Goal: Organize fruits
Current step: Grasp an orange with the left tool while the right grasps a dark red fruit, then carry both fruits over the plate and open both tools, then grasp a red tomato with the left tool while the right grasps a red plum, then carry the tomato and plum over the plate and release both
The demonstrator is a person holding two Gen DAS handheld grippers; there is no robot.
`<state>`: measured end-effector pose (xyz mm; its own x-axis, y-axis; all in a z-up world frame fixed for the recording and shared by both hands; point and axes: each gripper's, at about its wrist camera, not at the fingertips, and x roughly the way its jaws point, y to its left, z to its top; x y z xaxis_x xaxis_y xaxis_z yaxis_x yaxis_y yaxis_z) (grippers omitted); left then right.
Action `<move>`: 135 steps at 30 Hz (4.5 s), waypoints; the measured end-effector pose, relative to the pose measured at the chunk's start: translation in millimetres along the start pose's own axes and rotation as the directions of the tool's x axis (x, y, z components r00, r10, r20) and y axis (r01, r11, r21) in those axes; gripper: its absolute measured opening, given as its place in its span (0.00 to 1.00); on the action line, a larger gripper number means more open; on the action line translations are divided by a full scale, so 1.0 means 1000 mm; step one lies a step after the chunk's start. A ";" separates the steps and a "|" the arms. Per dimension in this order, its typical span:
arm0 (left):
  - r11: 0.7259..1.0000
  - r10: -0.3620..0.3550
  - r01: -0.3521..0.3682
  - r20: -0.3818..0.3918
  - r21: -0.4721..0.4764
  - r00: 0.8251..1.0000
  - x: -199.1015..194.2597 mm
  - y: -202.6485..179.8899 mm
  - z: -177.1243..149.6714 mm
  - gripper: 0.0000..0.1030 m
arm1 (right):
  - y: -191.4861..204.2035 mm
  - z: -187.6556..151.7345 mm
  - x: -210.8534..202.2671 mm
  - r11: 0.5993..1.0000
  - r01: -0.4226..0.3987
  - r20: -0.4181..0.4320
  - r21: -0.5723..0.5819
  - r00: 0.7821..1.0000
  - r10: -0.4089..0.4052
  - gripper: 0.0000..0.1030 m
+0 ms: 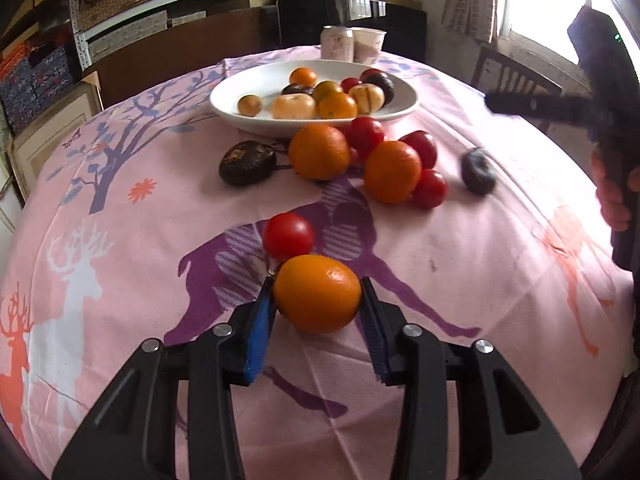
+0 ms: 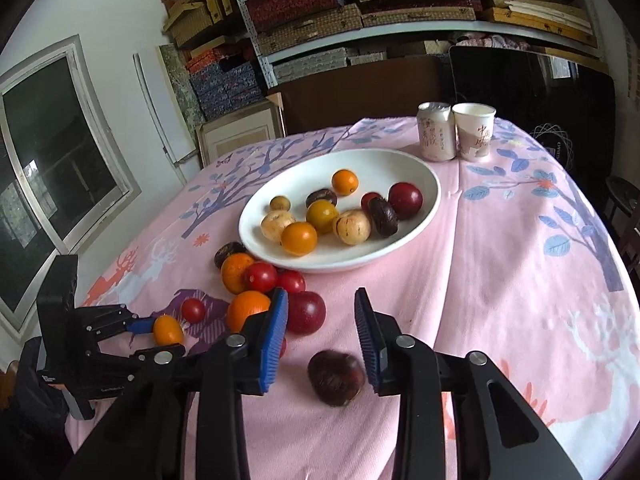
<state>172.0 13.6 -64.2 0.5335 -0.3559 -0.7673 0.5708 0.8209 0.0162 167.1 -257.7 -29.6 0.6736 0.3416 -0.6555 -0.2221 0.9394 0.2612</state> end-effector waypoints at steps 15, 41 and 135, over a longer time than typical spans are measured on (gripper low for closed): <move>0.999 0.018 -0.023 0.126 0.035 0.992 -0.050 -0.004 0.030 0.39 | 0.009 -0.023 0.039 0.984 0.168 -0.137 -0.061 0.975 -0.175 0.42; 0.988 0.077 -0.053 0.166 -0.142 0.983 0.062 0.041 0.153 0.39 | -0.026 0.124 0.123 0.983 0.123 0.016 0.139 0.992 -0.126 0.45; 0.941 0.269 -0.244 0.085 -0.233 0.959 0.024 0.080 0.085 0.96 | 0.045 0.004 0.050 0.967 0.054 -0.121 -0.249 0.989 -0.086 0.96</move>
<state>283.9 32.4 -26.9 0.7186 -0.1583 -0.6772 0.2621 0.9636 0.0528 193.3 -198.3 -47.6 0.6001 0.2605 -0.7563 -0.3542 0.9343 0.0407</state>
